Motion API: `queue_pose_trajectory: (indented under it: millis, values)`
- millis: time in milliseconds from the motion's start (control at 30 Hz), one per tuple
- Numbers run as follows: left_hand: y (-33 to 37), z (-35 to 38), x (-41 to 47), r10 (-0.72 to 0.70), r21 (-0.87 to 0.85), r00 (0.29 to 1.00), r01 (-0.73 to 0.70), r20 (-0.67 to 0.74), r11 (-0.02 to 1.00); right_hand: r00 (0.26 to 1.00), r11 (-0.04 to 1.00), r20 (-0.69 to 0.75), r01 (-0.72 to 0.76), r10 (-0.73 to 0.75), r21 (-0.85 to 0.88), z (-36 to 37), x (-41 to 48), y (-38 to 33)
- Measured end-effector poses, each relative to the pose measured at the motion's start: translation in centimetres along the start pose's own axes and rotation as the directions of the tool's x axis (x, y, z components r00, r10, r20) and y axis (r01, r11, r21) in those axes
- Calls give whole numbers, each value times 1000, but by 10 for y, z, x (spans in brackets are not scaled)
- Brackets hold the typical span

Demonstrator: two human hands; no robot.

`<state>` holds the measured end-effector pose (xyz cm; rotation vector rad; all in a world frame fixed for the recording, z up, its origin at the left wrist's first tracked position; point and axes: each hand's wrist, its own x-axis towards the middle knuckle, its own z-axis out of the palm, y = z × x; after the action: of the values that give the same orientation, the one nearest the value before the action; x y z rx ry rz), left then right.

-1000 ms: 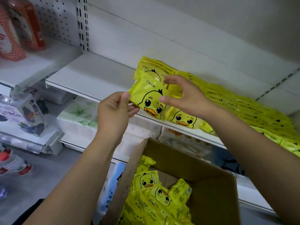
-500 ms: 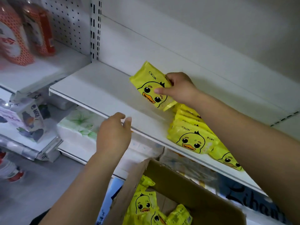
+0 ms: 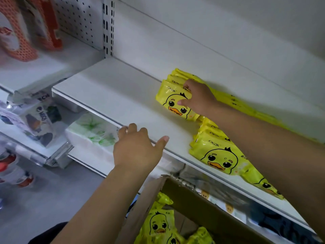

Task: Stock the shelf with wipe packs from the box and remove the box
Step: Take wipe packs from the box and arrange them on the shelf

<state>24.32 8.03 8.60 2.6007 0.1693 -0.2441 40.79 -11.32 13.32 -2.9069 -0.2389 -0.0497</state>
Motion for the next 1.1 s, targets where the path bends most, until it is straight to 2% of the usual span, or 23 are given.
queue_pose_trajectory:
  millis: [267, 467, 600, 867, 967, 1100]
  values:
    - [3, 5, -1, 10, 13, 1000, -11, 5, 1000, 996, 983, -41, 77, -85, -167, -7, 5, 6]
    - [-4, 1, 2, 25, -63, 999, -27, -34, 998, 994, 1000, -109, 14, -13, 6, -13, -15, 7]
    - [0, 3, -5, 35, -151, 992, -54, -123, 987, 991, 999, -132, 25, -20, 40, -26, -54, 4]
    - [-2, 19, -49, 149, -199, 969, -188, -195, 962, 990, 991, -75, 117, -121, -58, -44, -182, 3]
    - [-6, 30, -79, 169, -189, 978, -190, -122, 963, 993, 995, -64, 94, -96, -40, -42, -238, 13]
    - [-20, 56, -117, 131, -79, 980, -120, 151, 990, 1000, 999, -11, -7, 7, 35, -16, -316, 34]
